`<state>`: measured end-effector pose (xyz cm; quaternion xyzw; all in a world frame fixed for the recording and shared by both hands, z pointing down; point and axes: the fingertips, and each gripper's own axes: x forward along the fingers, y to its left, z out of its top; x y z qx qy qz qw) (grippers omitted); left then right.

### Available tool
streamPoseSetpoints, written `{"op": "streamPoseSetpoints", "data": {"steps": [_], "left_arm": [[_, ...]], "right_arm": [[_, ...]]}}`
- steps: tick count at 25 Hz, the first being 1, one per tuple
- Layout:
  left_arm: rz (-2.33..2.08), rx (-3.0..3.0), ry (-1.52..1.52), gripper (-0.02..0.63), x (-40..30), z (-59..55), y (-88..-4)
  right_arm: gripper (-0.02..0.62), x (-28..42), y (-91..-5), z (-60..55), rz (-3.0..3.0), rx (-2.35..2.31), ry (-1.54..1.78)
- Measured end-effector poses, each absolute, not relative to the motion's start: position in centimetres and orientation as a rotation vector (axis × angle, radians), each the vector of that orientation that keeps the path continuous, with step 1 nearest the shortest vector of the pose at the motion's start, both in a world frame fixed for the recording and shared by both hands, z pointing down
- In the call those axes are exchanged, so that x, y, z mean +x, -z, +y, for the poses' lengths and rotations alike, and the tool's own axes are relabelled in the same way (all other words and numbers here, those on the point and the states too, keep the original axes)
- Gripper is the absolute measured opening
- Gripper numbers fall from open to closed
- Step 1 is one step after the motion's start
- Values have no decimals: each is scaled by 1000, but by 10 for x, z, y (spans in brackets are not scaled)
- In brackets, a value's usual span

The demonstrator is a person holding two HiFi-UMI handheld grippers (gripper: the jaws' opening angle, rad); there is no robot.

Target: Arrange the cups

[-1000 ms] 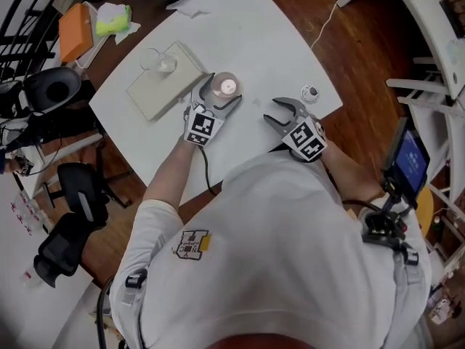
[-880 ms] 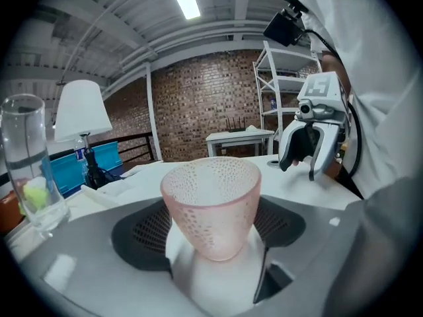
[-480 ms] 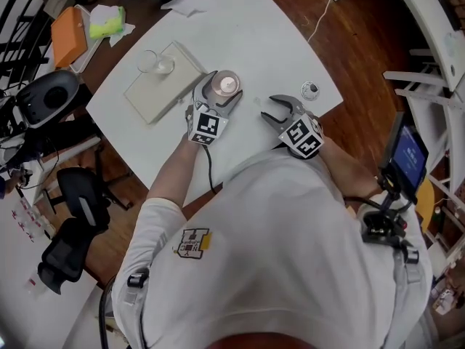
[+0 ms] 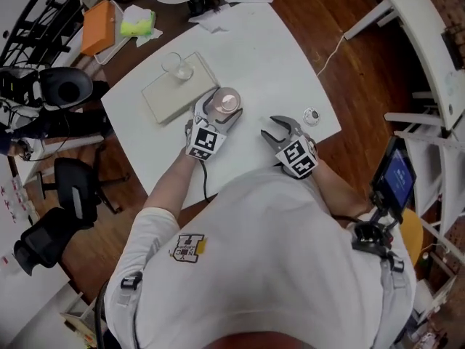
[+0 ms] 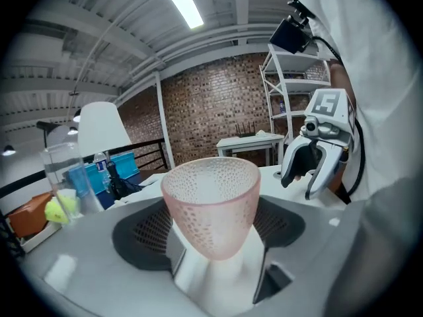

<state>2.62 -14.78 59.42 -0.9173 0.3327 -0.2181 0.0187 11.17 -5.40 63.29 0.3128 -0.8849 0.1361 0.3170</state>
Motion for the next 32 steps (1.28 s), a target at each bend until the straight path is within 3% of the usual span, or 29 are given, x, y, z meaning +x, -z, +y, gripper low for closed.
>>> {"op": "streamPoseSetpoints", "data": {"steps": [16,32], "left_arm": [[1567,-2649,657,376,-149,-146,-518],[1542,-2631,678,376,-193,-180,-499]], "right_arm": [[178,58,-621,-41,-2407,661,-266],[175,37,-611,-26,-2377,710,-264]]}}
